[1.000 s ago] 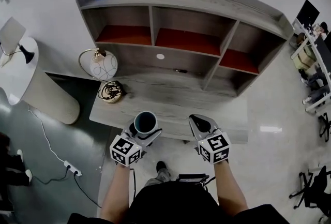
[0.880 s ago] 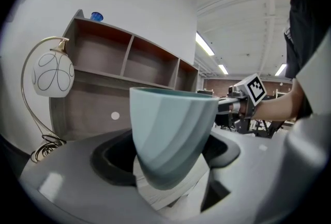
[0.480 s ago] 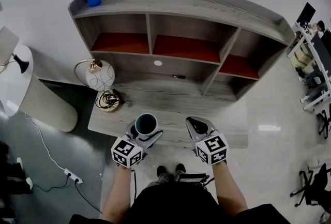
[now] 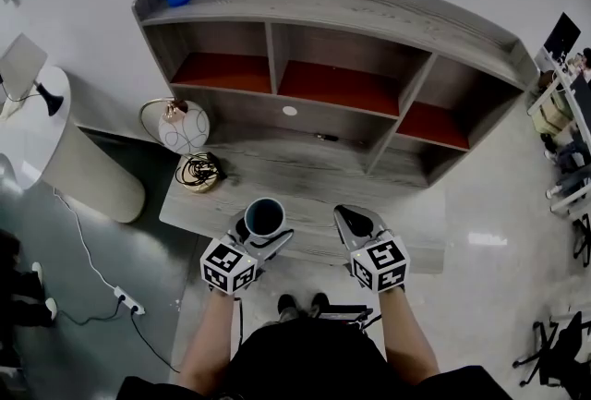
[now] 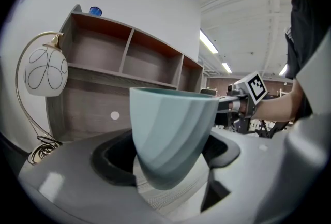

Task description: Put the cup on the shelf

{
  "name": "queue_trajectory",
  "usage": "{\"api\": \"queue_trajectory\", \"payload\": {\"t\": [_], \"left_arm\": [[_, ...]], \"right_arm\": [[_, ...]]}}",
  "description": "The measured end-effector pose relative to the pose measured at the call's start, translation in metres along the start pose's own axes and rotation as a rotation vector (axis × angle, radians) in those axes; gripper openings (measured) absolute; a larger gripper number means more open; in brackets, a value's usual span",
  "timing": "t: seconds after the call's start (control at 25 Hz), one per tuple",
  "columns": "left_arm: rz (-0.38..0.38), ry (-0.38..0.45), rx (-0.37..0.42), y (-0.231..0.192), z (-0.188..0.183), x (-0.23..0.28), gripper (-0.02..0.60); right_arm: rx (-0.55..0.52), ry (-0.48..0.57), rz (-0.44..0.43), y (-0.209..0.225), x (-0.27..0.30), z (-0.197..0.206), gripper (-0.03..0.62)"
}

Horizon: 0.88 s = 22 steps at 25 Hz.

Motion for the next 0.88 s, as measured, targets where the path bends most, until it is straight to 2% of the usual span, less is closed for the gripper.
{"api": "queue_trajectory", "payload": {"t": [0.88], "left_arm": [[-0.027,-0.035,0.019,0.02,-0.005,0.018,0.364]], "right_arm": [[0.009,0.006,-0.03,0.03,-0.015,0.005,0.012]]}}
Point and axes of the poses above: the fingertips, and each gripper's own axes: x forward along the fingers, y to its right, z out of its underside, the point moved 6 cm from there along -x, backward along the fingers, and after that the axes turned 6 degrees about -y, right-handed, at the moved point
